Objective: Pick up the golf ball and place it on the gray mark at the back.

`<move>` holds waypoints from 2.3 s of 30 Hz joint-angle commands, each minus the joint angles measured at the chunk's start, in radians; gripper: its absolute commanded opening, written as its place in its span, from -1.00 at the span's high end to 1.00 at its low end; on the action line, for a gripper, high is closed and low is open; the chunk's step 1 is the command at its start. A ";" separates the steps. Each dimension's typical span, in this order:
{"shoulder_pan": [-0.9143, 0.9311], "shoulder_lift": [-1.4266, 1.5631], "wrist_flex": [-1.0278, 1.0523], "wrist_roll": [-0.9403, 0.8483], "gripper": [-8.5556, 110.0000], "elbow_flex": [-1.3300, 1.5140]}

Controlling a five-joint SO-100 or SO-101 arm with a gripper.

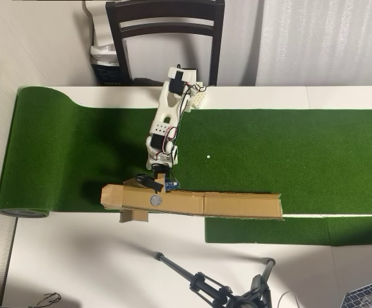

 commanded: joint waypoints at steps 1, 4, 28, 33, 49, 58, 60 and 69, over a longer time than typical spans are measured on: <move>-0.005 0.210 0.048 0.003 0.60 -0.202; -0.005 0.284 0.080 0.002 0.60 -0.224; -0.005 0.255 -0.273 0.015 0.60 -0.230; -0.014 0.199 -0.311 0.015 0.60 -0.229; -0.008 0.034 -0.370 0.017 0.60 -0.230; -0.014 0.051 -0.370 0.066 0.60 -0.238; -0.015 0.051 -0.362 0.067 0.60 -0.276; -0.086 0.037 -0.353 0.071 0.60 -0.413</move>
